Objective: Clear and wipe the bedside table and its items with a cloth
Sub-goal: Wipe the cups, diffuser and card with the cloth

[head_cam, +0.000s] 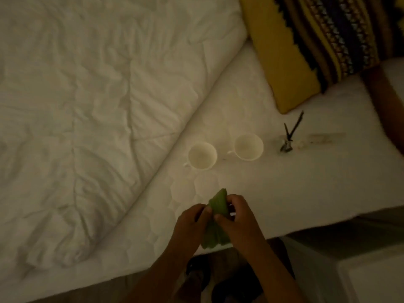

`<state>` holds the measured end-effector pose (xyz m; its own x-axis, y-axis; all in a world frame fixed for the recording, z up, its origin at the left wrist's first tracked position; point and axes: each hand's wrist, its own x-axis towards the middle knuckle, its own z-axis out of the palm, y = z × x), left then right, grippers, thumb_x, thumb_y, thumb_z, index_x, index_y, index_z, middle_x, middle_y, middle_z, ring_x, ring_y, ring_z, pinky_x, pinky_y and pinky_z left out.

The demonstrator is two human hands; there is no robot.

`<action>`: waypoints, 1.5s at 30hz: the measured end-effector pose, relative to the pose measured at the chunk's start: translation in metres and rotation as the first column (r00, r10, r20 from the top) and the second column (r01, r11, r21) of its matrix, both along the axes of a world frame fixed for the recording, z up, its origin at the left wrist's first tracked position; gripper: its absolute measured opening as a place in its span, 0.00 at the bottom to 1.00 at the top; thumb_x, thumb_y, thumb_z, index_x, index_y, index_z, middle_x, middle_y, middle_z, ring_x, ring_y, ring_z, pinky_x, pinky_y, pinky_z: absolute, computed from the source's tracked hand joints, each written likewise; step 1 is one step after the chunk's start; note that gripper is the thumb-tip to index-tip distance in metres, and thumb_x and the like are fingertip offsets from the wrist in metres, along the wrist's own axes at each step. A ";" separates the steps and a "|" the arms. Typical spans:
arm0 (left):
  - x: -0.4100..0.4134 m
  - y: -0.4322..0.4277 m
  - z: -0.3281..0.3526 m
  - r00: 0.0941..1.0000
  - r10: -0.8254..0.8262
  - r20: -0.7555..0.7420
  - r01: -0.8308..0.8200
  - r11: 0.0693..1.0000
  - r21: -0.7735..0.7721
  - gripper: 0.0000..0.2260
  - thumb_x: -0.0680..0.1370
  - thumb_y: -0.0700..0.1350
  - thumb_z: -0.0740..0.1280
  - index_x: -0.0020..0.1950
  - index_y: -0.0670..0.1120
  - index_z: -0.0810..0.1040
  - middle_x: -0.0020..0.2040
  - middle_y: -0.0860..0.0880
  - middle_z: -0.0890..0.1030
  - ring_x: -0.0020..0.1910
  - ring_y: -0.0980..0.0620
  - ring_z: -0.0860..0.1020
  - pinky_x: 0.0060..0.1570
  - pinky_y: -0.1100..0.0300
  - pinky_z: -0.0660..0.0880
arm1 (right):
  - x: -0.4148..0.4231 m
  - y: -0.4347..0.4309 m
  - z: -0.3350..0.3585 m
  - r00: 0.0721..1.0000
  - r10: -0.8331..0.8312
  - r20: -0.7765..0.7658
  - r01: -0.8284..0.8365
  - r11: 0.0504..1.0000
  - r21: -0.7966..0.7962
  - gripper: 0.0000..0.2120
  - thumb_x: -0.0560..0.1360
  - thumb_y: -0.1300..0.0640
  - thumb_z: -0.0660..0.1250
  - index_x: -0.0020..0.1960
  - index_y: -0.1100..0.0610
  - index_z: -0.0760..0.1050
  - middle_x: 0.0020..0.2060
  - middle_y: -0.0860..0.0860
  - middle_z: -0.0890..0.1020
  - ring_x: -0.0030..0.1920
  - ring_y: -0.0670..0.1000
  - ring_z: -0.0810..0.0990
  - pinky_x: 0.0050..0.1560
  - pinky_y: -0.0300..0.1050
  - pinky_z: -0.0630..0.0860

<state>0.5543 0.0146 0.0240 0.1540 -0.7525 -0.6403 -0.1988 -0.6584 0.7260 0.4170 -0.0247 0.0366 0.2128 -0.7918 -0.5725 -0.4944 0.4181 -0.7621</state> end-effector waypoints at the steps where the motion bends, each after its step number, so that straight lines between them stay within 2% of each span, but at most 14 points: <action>1: 0.006 -0.004 0.001 1.000 0.004 -0.002 -0.004 1.000 0.016 0.15 0.82 0.50 0.59 0.41 0.46 0.79 0.32 0.53 0.78 0.30 0.56 0.75 0.33 0.66 0.71 | 0.005 -0.003 0.002 0.997 0.035 -0.068 -0.041 0.994 -0.096 0.12 0.72 0.58 0.71 0.53 0.51 0.73 0.54 0.43 0.73 0.55 0.44 0.75 0.52 0.31 0.72; 4: 0.024 -0.017 0.006 0.992 0.047 -0.117 -0.038 0.996 0.079 0.18 0.82 0.53 0.58 0.41 0.45 0.81 0.34 0.47 0.80 0.33 0.52 0.77 0.37 0.60 0.74 | 0.017 -0.016 0.010 0.981 0.100 -0.169 -0.152 0.931 -0.332 0.12 0.71 0.55 0.73 0.51 0.50 0.74 0.67 0.41 0.67 0.68 0.41 0.64 0.65 0.33 0.63; 7: 0.037 -0.026 0.015 0.930 0.166 -0.328 -0.132 0.984 0.123 0.21 0.81 0.57 0.58 0.45 0.45 0.83 0.41 0.42 0.84 0.39 0.48 0.82 0.42 0.58 0.79 | 0.026 -0.029 0.018 0.995 0.097 0.034 -0.089 0.981 -0.175 0.18 0.70 0.50 0.74 0.57 0.43 0.72 0.68 0.37 0.68 0.68 0.38 0.66 0.67 0.37 0.67; 9: 0.037 -0.034 0.018 0.929 0.210 -0.305 -0.192 0.977 0.088 0.21 0.81 0.57 0.56 0.45 0.45 0.83 0.40 0.44 0.84 0.39 0.49 0.82 0.41 0.58 0.80 | 0.032 -0.033 0.019 0.989 0.080 0.126 -0.081 0.997 -0.001 0.28 0.70 0.51 0.74 0.66 0.42 0.66 0.66 0.39 0.71 0.66 0.41 0.71 0.68 0.45 0.71; 12: 0.032 -0.046 0.016 0.968 0.211 -0.139 -0.209 0.978 0.030 0.20 0.82 0.56 0.55 0.47 0.43 0.80 0.42 0.44 0.82 0.39 0.50 0.80 0.46 0.54 0.79 | 0.039 -0.034 0.017 0.991 0.092 0.095 -0.086 0.994 -0.062 0.33 0.71 0.55 0.73 0.71 0.44 0.63 0.64 0.40 0.73 0.63 0.40 0.72 0.65 0.41 0.71; 16: 0.032 -0.053 0.008 0.938 0.197 -0.286 -0.161 0.976 0.145 0.24 0.81 0.58 0.56 0.45 0.42 0.82 0.42 0.41 0.84 0.40 0.49 0.82 0.45 0.57 0.79 | 0.036 -0.037 0.005 0.999 0.039 -0.006 -0.039 0.976 -0.213 0.17 0.71 0.57 0.73 0.58 0.49 0.74 0.55 0.43 0.79 0.56 0.41 0.77 0.59 0.38 0.75; 21: 0.038 -0.066 -0.009 0.995 -0.090 0.038 0.089 0.996 0.027 0.20 0.81 0.57 0.58 0.36 0.46 0.76 0.30 0.50 0.76 0.30 0.55 0.75 0.37 0.59 0.76 | 0.030 -0.038 -0.017 0.988 -0.149 0.050 0.153 0.985 -0.084 0.05 0.74 0.52 0.70 0.44 0.52 0.75 0.39 0.51 0.80 0.41 0.51 0.81 0.41 0.42 0.80; 25: 0.048 -0.074 -0.022 0.930 -0.222 0.293 0.268 0.955 -0.127 0.17 0.79 0.57 0.61 0.32 0.53 0.73 0.30 0.55 0.74 0.28 0.60 0.73 0.32 0.66 0.71 | 0.031 -0.041 -0.033 0.948 -0.277 0.157 0.270 0.961 0.061 0.09 0.73 0.47 0.69 0.45 0.52 0.76 0.42 0.53 0.82 0.45 0.55 0.82 0.44 0.54 0.82; 28: 0.057 -0.086 -0.032 0.836 -0.094 0.541 0.302 0.901 -0.310 0.08 0.75 0.57 0.63 0.39 0.57 0.71 0.36 0.59 0.73 0.33 0.62 0.73 0.35 0.71 0.65 | 0.026 -0.046 -0.042 0.891 -0.384 0.242 0.341 0.918 0.200 0.15 0.69 0.44 0.70 0.48 0.54 0.77 0.46 0.57 0.82 0.48 0.60 0.82 0.48 0.58 0.82; 29: 0.059 -0.090 -0.036 0.828 -0.031 0.559 0.277 0.890 -0.361 0.06 0.74 0.57 0.65 0.44 0.56 0.72 0.42 0.60 0.73 0.37 0.62 0.73 0.37 0.72 0.66 | 0.021 -0.048 -0.044 0.875 -0.407 0.263 0.349 0.906 0.240 0.18 0.67 0.42 0.70 0.48 0.54 0.78 0.47 0.58 0.82 0.49 0.61 0.82 0.51 0.60 0.81; 31: 0.062 -0.098 -0.046 0.839 0.008 0.543 0.245 0.887 -0.391 0.22 0.70 0.58 0.70 0.59 0.55 0.69 0.57 0.56 0.71 0.51 0.61 0.72 0.48 0.71 0.68 | 0.012 -0.050 -0.047 0.860 -0.420 0.288 0.335 0.893 0.301 0.19 0.65 0.42 0.71 0.49 0.53 0.78 0.48 0.58 0.83 0.51 0.62 0.82 0.54 0.63 0.79; 36: 0.056 -0.123 -0.065 0.886 -0.245 0.393 0.359 0.899 -0.251 0.53 0.63 0.61 0.77 0.76 0.61 0.43 0.76 0.56 0.53 0.72 0.51 0.61 0.66 0.50 0.65 | -0.001 -0.054 -0.055 0.874 -0.378 0.306 0.274 0.902 0.333 0.08 0.74 0.59 0.69 0.52 0.55 0.78 0.48 0.57 0.84 0.51 0.62 0.82 0.52 0.60 0.81; 42: 0.046 -0.126 -0.073 0.834 -0.274 0.478 0.434 0.861 -0.264 0.49 0.66 0.60 0.76 0.77 0.56 0.48 0.72 0.53 0.59 0.67 0.53 0.67 0.62 0.55 0.71 | -0.003 -0.057 -0.055 0.902 -0.316 0.295 0.267 0.944 0.194 0.10 0.73 0.59 0.71 0.53 0.51 0.76 0.48 0.54 0.83 0.49 0.55 0.83 0.46 0.51 0.82; 45: 0.045 -0.122 -0.068 0.876 -0.170 0.451 0.291 0.932 -0.215 0.43 0.67 0.61 0.74 0.75 0.51 0.57 0.66 0.52 0.65 0.59 0.55 0.69 0.54 0.61 0.71 | 0.000 -0.055 -0.050 0.943 -0.244 0.228 0.236 0.970 0.061 0.12 0.73 0.59 0.71 0.53 0.48 0.75 0.48 0.49 0.82 0.49 0.49 0.82 0.49 0.48 0.81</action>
<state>0.5996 -0.1071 -0.0443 0.1616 -0.9325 -0.3230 -0.6448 -0.3475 0.6807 0.4173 -0.0792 -0.0137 0.1491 -0.8180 -0.5556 -0.1873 0.5284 -0.8281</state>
